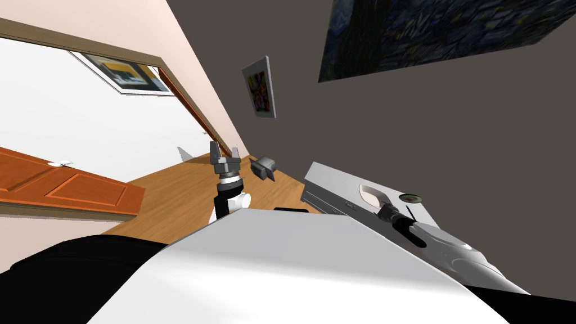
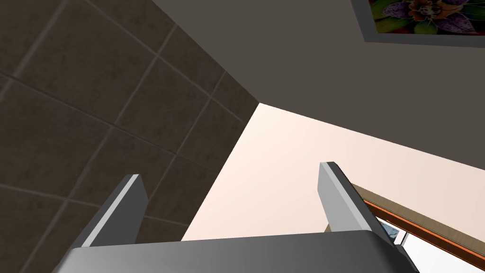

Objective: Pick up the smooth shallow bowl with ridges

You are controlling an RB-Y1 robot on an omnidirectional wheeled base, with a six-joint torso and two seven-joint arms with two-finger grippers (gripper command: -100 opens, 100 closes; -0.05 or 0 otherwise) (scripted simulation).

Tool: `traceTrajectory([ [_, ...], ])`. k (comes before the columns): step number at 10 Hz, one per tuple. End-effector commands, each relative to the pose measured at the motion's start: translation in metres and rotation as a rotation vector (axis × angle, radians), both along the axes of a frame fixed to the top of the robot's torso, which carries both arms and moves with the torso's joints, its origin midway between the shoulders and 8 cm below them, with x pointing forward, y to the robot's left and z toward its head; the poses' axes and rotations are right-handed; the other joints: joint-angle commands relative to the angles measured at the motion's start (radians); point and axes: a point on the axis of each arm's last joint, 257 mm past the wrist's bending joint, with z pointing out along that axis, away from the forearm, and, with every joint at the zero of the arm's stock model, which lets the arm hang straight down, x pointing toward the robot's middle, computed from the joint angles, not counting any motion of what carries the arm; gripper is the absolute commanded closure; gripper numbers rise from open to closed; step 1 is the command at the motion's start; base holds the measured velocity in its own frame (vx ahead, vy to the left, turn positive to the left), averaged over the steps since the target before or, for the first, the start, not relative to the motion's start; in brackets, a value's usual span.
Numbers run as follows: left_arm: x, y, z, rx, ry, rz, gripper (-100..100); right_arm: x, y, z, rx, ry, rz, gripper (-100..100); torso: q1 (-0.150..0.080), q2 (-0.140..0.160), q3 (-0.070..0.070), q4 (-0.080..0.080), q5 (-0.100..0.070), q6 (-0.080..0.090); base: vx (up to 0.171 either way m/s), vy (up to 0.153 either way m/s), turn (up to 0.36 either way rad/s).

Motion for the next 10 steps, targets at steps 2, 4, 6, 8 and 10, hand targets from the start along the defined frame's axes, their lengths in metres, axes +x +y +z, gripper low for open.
traceTrajectory([
  [2,0.0,0.0,0.0,0.0,0.0,0.0,0,-0.005,-0.001,-0.005,-0.018,0.028,0.017,-100,-0.001,0.0,0.0,0.0,0.0,0.0,0.02,0.016,0.059],
  [4,0.0,0.0,0.0,0.0,0.0,0.0,0,-0.01,-0.005,-0.008,-0.019,0.031,-0.012,-100,-0.002,0.002,0.001,0.0,0.0,0.001,-0.024,-0.014,0.115],
  [6,0.0,0.0,0.0,0.0,0.0,0.0,0,-0.021,-0.014,-0.015,-0.017,0.032,-0.074,-100,-0.005,0.007,0.004,0.001,-0.001,0.0,-0.11,-0.05,0.331],
  [8,0.0,0.0,0.0,0.0,0.0,0.0,0,-0.029,-0.02,-0.02,-0.017,0.033,-0.119,-100,-0.005,0.01,0.006,0.002,-0.001,0.001,-0.129,-0.039,0.199],
  [10,0.0,0.0,0.0,0.0,0.0,0.0,0,-0.026,-0.018,-0.019,-0.016,0.032,-0.106,100,-0.005,0.007,0.004,0.002,-0.001,0.002,-0.032,-0.015,0.019],
])
